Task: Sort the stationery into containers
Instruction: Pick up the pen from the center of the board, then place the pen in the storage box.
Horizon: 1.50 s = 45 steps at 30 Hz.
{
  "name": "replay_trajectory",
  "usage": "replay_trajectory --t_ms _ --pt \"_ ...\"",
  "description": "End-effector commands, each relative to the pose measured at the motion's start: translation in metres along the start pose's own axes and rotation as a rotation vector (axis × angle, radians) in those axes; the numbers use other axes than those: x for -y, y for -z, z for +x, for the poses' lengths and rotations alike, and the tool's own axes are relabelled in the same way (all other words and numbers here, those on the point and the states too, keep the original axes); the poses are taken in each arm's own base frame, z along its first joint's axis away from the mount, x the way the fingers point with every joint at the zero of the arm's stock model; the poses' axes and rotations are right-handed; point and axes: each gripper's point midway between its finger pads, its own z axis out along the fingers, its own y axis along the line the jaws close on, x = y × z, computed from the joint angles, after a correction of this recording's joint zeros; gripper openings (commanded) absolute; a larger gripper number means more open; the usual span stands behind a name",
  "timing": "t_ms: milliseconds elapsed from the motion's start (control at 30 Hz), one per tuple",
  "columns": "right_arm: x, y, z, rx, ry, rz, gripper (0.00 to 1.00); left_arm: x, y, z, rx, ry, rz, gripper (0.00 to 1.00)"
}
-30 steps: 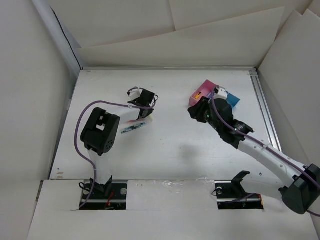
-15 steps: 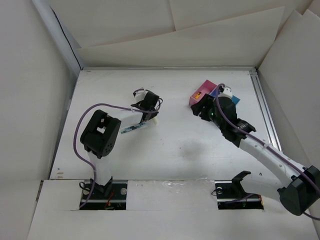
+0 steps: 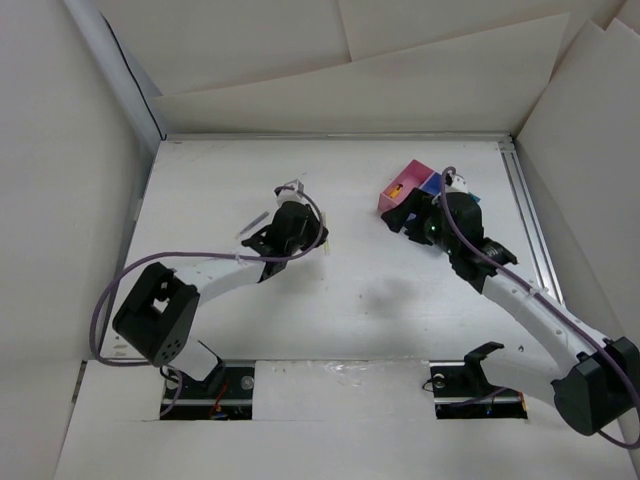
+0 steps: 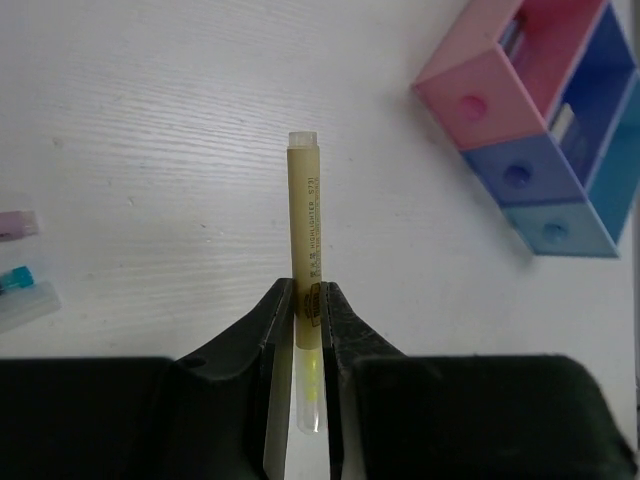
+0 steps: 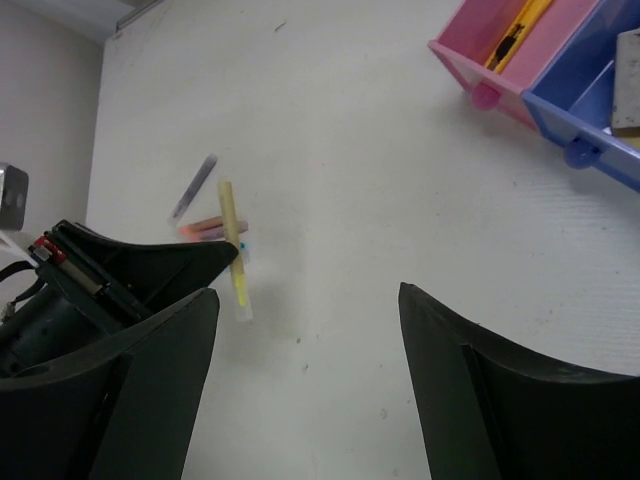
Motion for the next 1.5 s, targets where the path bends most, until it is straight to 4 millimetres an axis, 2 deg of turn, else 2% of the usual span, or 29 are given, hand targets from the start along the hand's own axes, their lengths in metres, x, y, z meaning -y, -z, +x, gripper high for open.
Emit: replay_trajectory --t_ms 0,33,100,233,267,367,433,533,667,733,833,1067,1167,1267,1300,1367,1400,1433,1467 --pt "-0.034 0.011 -0.011 0.006 0.012 -0.170 0.79 0.042 0.026 -0.012 0.049 -0.045 0.258 0.00" --pt "-0.040 0.011 0.000 -0.049 0.015 -0.212 0.80 0.050 0.032 -0.007 0.025 -0.060 0.317 0.00" --pt "-0.045 0.009 0.009 -0.101 0.016 -0.243 0.80 0.061 0.039 -0.008 0.031 -0.085 0.388 0.00" --pt "-0.059 0.012 0.012 -0.127 0.000 -0.312 0.80 0.082 0.054 0.000 0.029 -0.149 0.507 0.00" --pt "-0.063 0.013 0.013 -0.128 0.005 -0.326 0.78 0.092 0.061 0.004 0.026 -0.169 0.545 0.00" --pt "-0.068 0.007 0.024 -0.167 0.001 -0.327 0.75 0.100 0.066 0.012 0.014 -0.206 0.582 0.00" --pt "-0.076 0.004 0.024 -0.157 0.010 -0.325 0.74 0.108 0.072 0.012 0.014 -0.212 0.632 0.00" --pt "-0.074 -0.006 0.031 -0.172 0.005 -0.293 0.71 0.114 0.079 0.012 0.008 -0.228 0.673 0.00" --pt "-0.075 -0.016 0.030 -0.166 -0.006 -0.268 0.68 0.121 0.088 0.010 0.015 -0.253 0.718 0.00" --pt "-0.075 -0.019 0.033 -0.169 -0.012 -0.256 0.62 0.122 0.090 0.012 0.005 -0.256 0.730 0.00" --pt "-0.073 -0.021 0.027 -0.140 -0.022 -0.237 0.55 0.122 0.091 0.014 0.000 -0.269 0.741 0.00" --pt "-0.071 -0.027 0.027 -0.131 -0.023 -0.228 0.50 0.124 0.094 0.024 -0.041 -0.290 0.779 0.00" --pt "-0.072 -0.030 0.027 -0.127 -0.032 -0.233 0.44 0.123 0.092 0.028 -0.057 -0.292 0.780 0.00" --pt "-0.070 -0.033 0.030 -0.135 -0.032 -0.226 0.28 0.123 0.092 0.028 -0.057 -0.292 0.781 0.00" --pt "-0.070 -0.033 0.030 -0.135 -0.032 -0.226 0.18 0.123 0.092 0.028 -0.057 -0.292 0.781 0.00" --pt "-0.069 -0.034 0.028 -0.127 -0.032 -0.218 0.10 0.121 0.088 0.029 -0.058 -0.289 0.768 0.00" --pt "-0.067 -0.035 0.026 -0.115 -0.033 -0.206 0.04 0.124 0.089 0.025 -0.050 -0.290 0.774 0.03" --pt "-0.069 -0.032 0.022 -0.098 -0.033 -0.208 0.02 0.124 0.088 0.024 -0.042 -0.288 0.765 0.03" --pt "-0.069 -0.031 0.018 -0.084 -0.043 -0.205 0.01 0.124 0.088 0.024 -0.046 -0.277 0.765 0.12"
